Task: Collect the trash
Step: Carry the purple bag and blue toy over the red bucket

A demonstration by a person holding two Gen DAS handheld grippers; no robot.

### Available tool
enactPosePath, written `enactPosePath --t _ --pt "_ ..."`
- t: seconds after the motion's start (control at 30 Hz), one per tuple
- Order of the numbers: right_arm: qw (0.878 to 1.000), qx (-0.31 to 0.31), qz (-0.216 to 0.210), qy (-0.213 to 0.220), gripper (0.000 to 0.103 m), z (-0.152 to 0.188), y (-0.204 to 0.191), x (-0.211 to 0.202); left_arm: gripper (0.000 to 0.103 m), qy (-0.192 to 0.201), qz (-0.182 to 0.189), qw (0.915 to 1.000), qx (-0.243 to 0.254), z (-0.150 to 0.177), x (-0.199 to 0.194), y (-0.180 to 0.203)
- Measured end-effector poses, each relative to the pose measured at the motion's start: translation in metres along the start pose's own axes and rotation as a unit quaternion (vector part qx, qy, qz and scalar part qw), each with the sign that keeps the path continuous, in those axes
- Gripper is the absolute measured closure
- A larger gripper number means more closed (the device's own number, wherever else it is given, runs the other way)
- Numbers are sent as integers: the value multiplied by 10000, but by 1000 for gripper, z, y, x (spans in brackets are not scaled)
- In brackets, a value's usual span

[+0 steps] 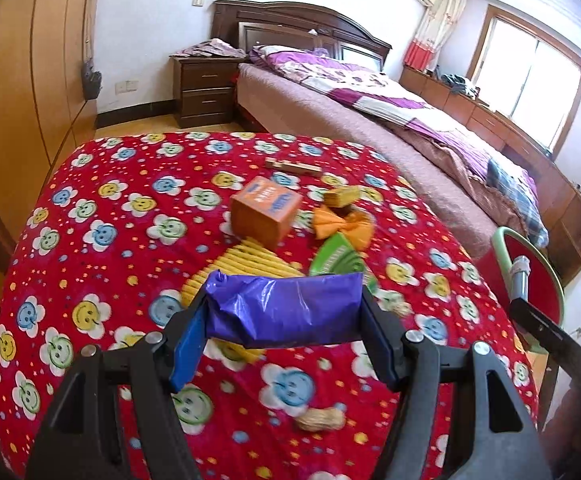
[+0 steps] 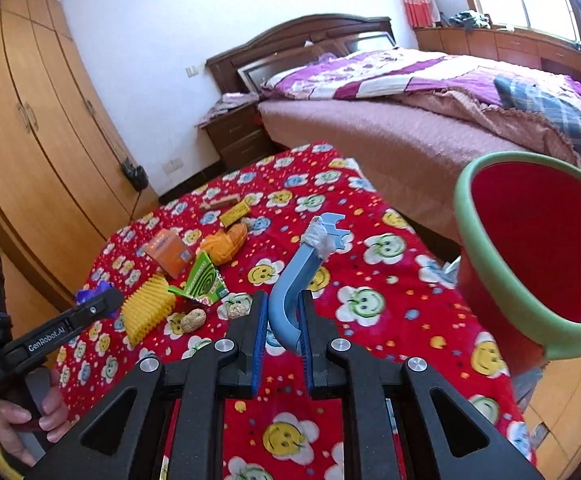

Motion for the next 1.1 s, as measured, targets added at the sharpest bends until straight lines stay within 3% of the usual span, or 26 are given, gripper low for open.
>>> enactPosePath --t 0.57,1.1 --pt "9971 401 224 607 88 -13 59 -62 34 -115 541 9966 617 5 -16 94" --pt "9859 1091 954 842 88 -19 155 -83 34 -283 1025 9851 1350 1 9 188"
Point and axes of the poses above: each gripper's, at about its wrist camera, not at the fingertips, and x roughly the way its jaws point, y to its right, z to its underside, the point moved 9 cm from there along x, roughly the way its jaws point, and after that the axes turned 5 degrees about -z, right-handed, at the moved point
